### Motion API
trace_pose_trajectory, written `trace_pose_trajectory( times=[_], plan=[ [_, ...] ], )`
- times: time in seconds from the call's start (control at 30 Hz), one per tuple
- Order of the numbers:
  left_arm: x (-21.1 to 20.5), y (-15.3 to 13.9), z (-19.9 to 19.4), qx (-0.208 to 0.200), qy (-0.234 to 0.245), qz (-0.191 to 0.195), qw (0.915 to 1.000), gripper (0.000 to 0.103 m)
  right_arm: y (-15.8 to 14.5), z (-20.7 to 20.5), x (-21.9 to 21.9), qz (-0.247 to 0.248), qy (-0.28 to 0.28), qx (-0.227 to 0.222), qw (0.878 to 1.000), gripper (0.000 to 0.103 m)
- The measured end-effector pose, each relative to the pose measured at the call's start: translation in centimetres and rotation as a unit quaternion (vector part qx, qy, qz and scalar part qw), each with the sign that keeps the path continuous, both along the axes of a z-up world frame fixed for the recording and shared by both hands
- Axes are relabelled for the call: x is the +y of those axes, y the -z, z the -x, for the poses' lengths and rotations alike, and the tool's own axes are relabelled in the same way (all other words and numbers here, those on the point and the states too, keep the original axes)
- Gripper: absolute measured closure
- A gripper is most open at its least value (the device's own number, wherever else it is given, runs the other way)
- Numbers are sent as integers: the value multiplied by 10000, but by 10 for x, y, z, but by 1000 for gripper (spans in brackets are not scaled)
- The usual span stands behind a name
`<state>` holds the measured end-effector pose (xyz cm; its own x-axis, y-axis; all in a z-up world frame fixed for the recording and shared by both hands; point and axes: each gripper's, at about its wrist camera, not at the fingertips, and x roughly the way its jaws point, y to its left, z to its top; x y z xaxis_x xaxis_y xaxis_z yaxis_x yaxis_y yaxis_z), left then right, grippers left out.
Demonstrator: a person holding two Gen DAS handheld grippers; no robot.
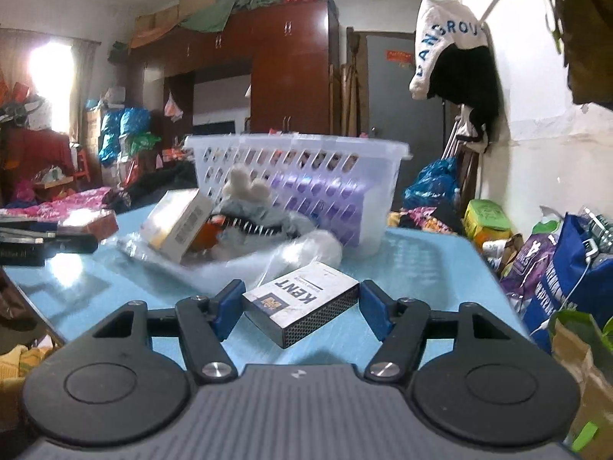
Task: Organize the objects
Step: 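Lift both packs and drop them into the white basket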
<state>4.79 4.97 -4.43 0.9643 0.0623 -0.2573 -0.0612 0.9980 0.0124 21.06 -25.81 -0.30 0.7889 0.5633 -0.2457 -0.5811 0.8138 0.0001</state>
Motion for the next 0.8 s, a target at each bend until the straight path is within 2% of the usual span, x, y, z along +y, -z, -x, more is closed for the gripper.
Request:
trace_pose_trajectory(
  times=[0.13, 0.23, 0.33, 0.4, 0.5, 0.6, 0.67, 0.8],
  plan=[
    [-3, -14, -4, -137, 117, -2, 9998, 39, -19, -6, -4, -124, -74, -60, 9999, 35],
    [-1, -33, -10, -403, 155, -14, 9991, 39, -40, -16, 1, -147, -161, -183, 9996, 35],
    [3, -64, -27, -539, 381, 133, 9977, 39, -71, -35, 7, -274, -273, -253, 9989, 35],
    [2, -89, -47, -524, 513, 90, 9973, 39, -93, -50, 15, -305, -372, -286, 9984, 35],
    [1, -123, -95, -281, 651, 194, 9973, 39, -118, -80, 36, -140, -265, -398, 9988, 35],
    [-4, -140, -152, 243, 669, 105, 9974, 39, -129, -122, 56, -83, -310, -82, 9995, 35],
    [-4, -142, -190, 686, 632, 136, 9956, 39, -128, -151, 68, 31, -401, 146, 9991, 35],
    [4, -128, -234, 1184, 422, 221, 9918, 39, -112, -189, 80, 330, -94, 436, 9985, 35]
  ],
)
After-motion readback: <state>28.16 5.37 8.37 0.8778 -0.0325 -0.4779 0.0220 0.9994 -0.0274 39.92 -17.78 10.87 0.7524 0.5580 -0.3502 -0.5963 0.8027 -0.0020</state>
